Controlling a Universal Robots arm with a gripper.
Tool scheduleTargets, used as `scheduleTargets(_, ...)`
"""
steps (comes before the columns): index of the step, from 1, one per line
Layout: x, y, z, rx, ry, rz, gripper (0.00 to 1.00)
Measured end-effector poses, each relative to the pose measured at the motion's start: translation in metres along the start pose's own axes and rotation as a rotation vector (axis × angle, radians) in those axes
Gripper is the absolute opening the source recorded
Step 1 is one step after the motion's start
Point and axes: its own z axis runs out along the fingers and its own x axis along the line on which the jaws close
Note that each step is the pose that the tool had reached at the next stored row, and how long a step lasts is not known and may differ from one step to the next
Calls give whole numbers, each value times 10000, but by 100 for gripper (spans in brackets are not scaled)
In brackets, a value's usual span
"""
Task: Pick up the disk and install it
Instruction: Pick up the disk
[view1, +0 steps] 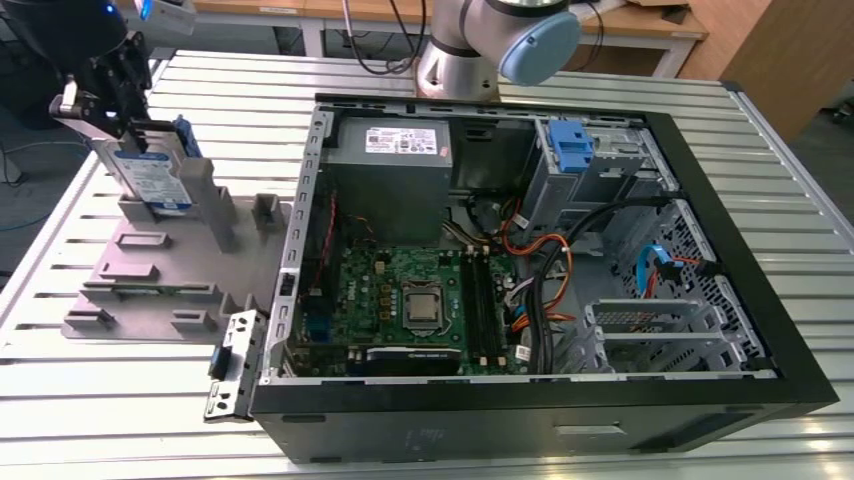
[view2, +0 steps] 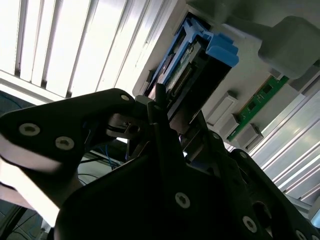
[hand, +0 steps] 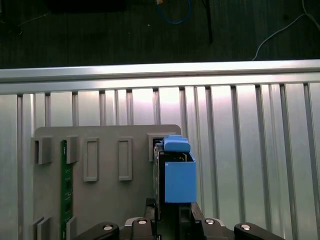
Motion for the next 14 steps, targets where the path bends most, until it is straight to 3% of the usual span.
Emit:
scheduleTargets(1, 0, 0, 1, 2, 11, 0, 35)
scheduleTargets(4, 0, 0, -1, 14, 239, -7, 35)
scheduleTargets(5, 0, 1, 0, 16, 285, -14, 35)
scheduleTargets(14, 0, 0, -1, 15, 291, -32, 35)
